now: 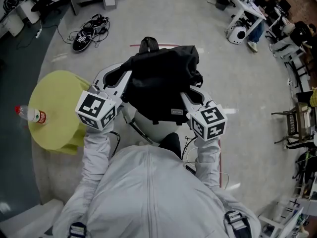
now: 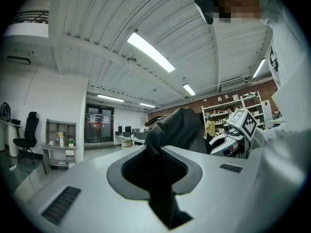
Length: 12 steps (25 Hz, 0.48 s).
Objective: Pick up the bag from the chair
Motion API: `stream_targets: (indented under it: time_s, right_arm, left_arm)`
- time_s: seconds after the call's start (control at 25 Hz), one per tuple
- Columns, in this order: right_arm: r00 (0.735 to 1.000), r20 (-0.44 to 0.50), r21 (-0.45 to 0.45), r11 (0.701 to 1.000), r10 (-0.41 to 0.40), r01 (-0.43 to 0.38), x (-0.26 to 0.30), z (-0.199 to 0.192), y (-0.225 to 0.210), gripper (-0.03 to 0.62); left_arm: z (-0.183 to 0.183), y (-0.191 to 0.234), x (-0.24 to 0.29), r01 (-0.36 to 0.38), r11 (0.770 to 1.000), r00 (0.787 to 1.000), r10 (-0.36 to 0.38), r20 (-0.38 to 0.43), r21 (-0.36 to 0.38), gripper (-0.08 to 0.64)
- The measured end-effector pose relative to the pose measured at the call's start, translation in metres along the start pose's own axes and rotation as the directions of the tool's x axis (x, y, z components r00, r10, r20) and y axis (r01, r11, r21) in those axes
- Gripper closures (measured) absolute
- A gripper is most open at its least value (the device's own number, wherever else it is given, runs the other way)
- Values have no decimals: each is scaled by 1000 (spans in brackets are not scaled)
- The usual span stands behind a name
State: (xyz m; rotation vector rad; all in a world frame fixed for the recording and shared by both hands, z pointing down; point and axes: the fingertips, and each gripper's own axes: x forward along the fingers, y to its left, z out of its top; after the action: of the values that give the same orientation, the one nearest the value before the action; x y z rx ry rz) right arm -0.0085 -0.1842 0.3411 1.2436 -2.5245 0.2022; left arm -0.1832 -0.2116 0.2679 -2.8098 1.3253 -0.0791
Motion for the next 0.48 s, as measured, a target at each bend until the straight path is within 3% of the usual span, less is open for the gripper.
stream_targets:
  time_s: [0.48]
  right_arm:
    - [1000, 19, -18, 1000, 7, -7, -6, -1, 5, 534]
  left_arm:
    - [-3, -3, -6, -7, 1000, 1000, 7, -8, 1, 509]
